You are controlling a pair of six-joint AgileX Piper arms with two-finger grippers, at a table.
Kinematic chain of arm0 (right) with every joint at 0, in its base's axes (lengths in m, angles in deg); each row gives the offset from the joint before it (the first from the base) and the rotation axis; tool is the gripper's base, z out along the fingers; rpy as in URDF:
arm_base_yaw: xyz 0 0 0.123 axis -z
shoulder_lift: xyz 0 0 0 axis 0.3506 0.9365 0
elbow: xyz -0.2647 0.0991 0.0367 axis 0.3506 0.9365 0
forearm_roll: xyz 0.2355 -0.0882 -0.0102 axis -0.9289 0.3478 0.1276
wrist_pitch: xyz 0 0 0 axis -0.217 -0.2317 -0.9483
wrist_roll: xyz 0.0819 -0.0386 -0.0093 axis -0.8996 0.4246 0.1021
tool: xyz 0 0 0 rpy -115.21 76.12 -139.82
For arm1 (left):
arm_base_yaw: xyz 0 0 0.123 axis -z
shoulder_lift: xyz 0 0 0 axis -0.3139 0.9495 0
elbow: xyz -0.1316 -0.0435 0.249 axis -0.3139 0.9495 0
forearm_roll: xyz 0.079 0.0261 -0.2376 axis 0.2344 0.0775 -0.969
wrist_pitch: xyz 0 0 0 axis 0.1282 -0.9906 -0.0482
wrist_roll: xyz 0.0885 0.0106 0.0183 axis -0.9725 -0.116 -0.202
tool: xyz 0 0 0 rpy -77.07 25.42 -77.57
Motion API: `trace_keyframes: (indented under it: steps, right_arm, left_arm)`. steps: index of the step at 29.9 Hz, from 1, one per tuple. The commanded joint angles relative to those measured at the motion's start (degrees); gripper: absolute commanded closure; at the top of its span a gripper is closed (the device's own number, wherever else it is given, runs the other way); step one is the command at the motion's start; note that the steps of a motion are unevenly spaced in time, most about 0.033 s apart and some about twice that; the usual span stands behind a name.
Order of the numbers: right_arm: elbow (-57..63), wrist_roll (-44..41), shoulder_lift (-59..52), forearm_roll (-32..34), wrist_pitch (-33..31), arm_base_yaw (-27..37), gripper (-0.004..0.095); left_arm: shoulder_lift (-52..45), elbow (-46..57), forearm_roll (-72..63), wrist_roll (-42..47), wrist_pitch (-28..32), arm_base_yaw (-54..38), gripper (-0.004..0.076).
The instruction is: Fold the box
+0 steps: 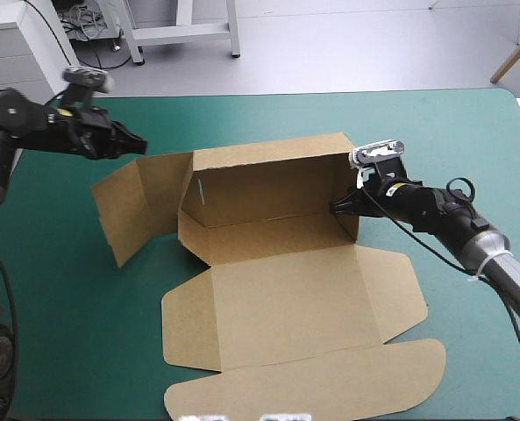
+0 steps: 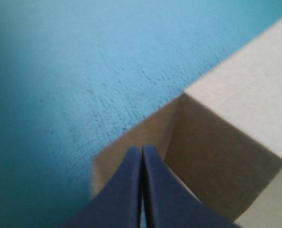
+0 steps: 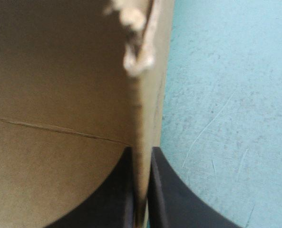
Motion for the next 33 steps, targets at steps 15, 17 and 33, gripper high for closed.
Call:
trace_keyframes:
  steps: [15,17,33]
  right_arm:
    - [-1.42,-0.04,-1.68,-0.01,-0.57,0.37,0.0922]
    - [-1.42,-0.04,-1.68,-0.01,-1.01,0.37,0.0922]
    - [-24.04,-16.1,-1.29,7.49,-36.96,0.37,0.0921]
  left_arm:
    - [-10.62,25.83,-28.34,-1.79,2.67,-35.98,0.0734]
    - [-10.62,29.4,-32.72,-4.0,2.67,-37.81,0.0734]
    - [-10.62,39.24,-37.32,-5.67,8.73,-40.56,0.0734]
